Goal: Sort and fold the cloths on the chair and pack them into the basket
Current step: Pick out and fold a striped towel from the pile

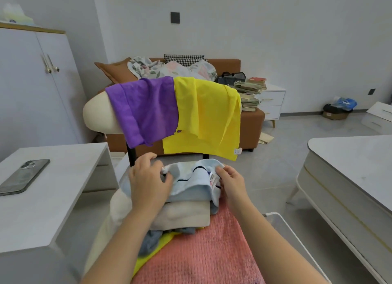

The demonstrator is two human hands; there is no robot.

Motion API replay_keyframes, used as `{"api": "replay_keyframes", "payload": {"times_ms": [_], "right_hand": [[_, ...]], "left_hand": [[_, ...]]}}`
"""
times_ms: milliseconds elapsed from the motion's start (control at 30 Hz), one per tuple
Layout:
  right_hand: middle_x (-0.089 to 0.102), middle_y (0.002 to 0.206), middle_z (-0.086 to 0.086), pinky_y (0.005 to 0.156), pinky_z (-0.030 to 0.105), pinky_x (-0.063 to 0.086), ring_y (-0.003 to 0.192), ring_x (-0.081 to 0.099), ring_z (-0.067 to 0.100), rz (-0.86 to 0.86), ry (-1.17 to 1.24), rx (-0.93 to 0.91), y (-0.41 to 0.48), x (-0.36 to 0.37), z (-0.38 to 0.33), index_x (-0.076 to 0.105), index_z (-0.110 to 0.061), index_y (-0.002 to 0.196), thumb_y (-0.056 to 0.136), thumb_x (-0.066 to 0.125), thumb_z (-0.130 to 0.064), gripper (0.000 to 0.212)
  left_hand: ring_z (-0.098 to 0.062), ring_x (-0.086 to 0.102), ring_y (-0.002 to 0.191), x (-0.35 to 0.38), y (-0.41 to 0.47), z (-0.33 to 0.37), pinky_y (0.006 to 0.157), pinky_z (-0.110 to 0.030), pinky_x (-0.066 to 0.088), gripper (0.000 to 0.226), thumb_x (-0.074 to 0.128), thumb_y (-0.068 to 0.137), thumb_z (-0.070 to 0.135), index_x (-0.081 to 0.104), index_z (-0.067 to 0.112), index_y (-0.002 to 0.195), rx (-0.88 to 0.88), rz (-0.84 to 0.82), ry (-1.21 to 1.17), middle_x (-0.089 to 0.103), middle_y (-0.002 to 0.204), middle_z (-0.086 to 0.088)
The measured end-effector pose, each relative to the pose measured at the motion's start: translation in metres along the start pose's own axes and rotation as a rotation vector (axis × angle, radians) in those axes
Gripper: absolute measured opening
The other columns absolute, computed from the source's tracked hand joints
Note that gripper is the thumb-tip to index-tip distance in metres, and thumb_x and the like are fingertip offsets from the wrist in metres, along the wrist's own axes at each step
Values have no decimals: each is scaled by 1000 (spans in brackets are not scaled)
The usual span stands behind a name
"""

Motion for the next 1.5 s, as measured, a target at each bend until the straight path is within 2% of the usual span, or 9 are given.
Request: {"api": "replay_keyframes", "payload": {"times_ms": [200,367,500,667,867,967,1133,1267,1500], "right_hand": [[63,72,11,67,37,43,70,58,23,-19,-34,-11,12,5,3,65,-16,70,90,61,-17,21],[59,75,13,68,37,41,72,53,22,-71,-140,-48,10,17,-7,63,-10,75,89,61,-18,16],[70,89,14,70,36,50,77,65,25,-163,149,86,6,21,-5,68,-14,100,93,42,-4,29],[70,108,10,79,34,53,97,67,22,-411,122,-104,-5,28,-28,55,-14,122,89,49,12,42],[61,82,-1,66,41,46,76,55,20,-157,-577,-504,-7,14,-51,62,-25,81,82,62,-18,8],[53,92,-7,79,43,45,91,52,15,-74,-757,-630,-11,7,-61,62,-17,68,89,40,-48,43],[64,75,-17,62,14,43,70,58,0,-120,-365,-548,-13,2,-70,66,-25,92,96,50,-19,18],[54,63,-6,54,17,36,58,48,6,-208,-370,-483,-15,11,-60,64,-18,82,94,51,-33,23],[57,66,-2,55,20,39,61,50,9,-215,-326,-423,-13,13,-57,64,-12,79,95,53,-12,20]], "left_hand": [[-17,56,92,59,1,22,73,-30,40,28,43,86,28,53,25,113,-15,-375,-301,57,99,10],[-13,53,77,82,5,22,70,-37,46,43,38,77,63,59,26,86,-8,-520,-243,60,81,9],[-19,42,61,78,4,11,57,-38,37,36,38,65,51,44,16,62,-156,-428,-442,50,57,-1],[-18,58,81,69,7,9,77,-40,46,62,37,56,58,64,12,88,-183,-398,-486,67,82,0],[-18,53,67,64,9,9,58,-20,41,30,56,82,35,65,7,82,-203,-345,-613,64,71,-8],[-18,61,70,63,9,10,68,-38,47,42,42,81,54,66,20,86,-131,-308,-521,67,70,-5],[-10,59,73,60,7,15,69,-38,48,24,45,84,40,67,31,87,-96,-278,-498,65,71,8],[-10,52,60,58,6,21,59,-27,39,20,45,86,40,64,33,88,-42,-286,-534,57,62,6],[-9,33,43,53,2,25,47,-22,24,20,47,87,44,64,34,90,-23,-258,-563,42,46,5]]}}
Point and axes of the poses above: each hand's wrist, its own y-axis towards the middle knuckle, its own x-axis out of the palm, z = x × y, the point moved 8 cm from there along y, towards the middle knuckle
